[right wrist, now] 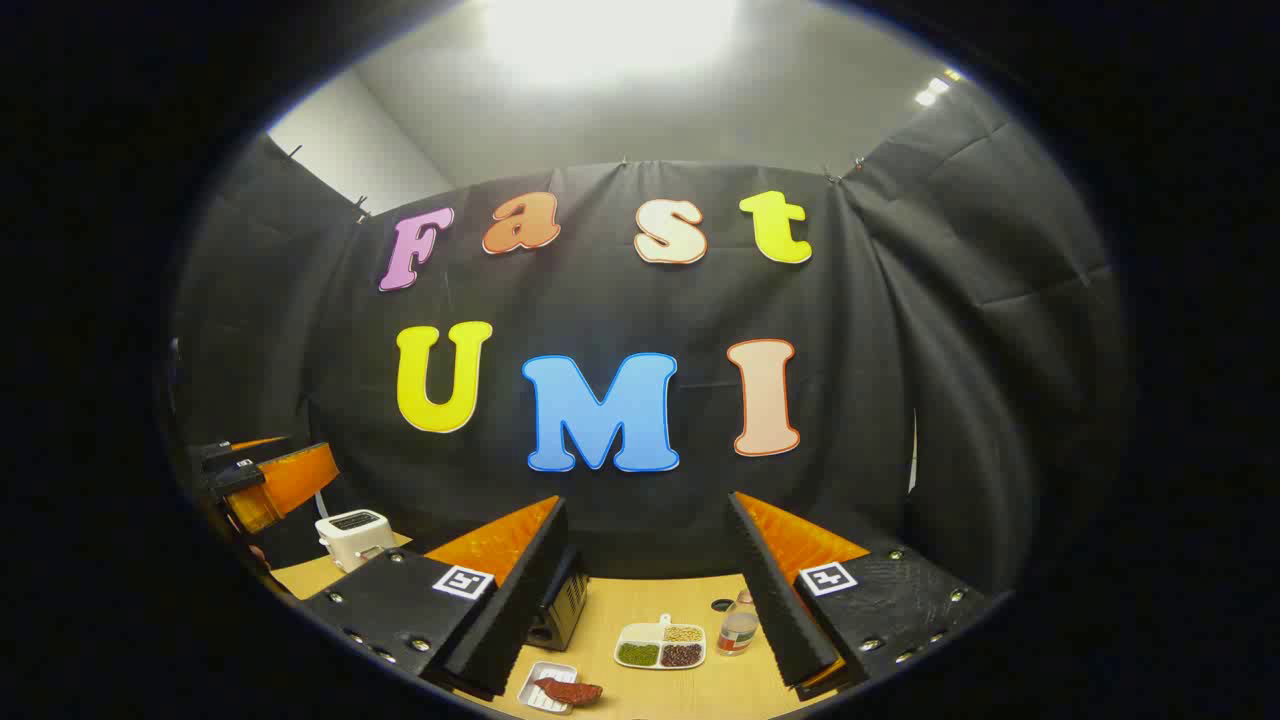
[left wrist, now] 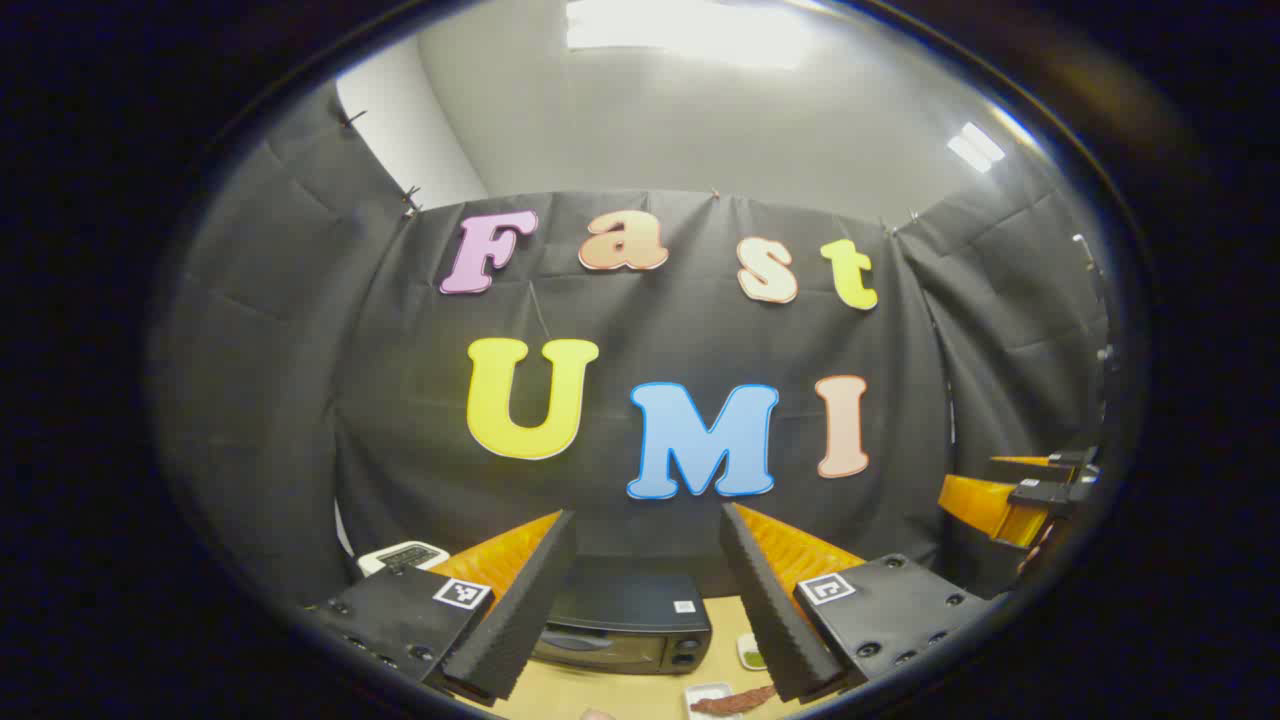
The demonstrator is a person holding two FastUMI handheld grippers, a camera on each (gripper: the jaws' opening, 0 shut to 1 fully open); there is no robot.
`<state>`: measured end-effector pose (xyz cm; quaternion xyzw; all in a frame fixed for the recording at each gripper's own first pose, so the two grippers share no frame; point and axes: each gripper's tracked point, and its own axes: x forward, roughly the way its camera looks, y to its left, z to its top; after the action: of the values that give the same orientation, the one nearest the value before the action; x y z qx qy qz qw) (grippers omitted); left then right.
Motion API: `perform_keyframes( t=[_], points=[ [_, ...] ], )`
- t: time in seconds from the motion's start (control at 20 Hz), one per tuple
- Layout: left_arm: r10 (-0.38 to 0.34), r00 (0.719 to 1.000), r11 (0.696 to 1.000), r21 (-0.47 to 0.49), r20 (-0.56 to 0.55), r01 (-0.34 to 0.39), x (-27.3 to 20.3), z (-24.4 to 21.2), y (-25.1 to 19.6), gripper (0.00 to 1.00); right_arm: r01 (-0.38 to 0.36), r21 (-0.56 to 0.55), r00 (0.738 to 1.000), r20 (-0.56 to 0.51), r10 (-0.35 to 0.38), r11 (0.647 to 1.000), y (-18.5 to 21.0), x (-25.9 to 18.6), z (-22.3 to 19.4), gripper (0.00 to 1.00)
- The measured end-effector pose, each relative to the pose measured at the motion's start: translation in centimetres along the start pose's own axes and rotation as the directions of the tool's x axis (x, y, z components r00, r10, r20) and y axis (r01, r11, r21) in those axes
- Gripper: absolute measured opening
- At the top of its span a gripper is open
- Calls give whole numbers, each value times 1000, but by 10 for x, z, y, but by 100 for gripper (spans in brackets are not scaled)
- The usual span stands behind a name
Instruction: Open the electric oven with the left hand, put the food in, and close the electric oven.
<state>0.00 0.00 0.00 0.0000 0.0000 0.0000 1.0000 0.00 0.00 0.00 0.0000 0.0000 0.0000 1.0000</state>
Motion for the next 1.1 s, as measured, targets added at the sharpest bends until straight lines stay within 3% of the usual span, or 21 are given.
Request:
perform_keyframes(
  t=[0.2,0.6,0.95,1.1],
  points=[
    [11,1000,1000,6,0,-11,2,-4,3,98,-22,25,999,-25,23,999,2,9,-7,95],
    [-62,998,998,-7,15,62,13,0,14,99,43,42,999,-24,-42,998,21,13,-4,95],
    [-105,994,994,-27,-12,105,33,-26,19,99,84,71,996,-39,-81,994,19,16,-13,95],
    [-126,989,991,-59,-73,122,53,-57,18,97,96,75,994,-63,-91,993,16,17,-26,96]
  ],
)
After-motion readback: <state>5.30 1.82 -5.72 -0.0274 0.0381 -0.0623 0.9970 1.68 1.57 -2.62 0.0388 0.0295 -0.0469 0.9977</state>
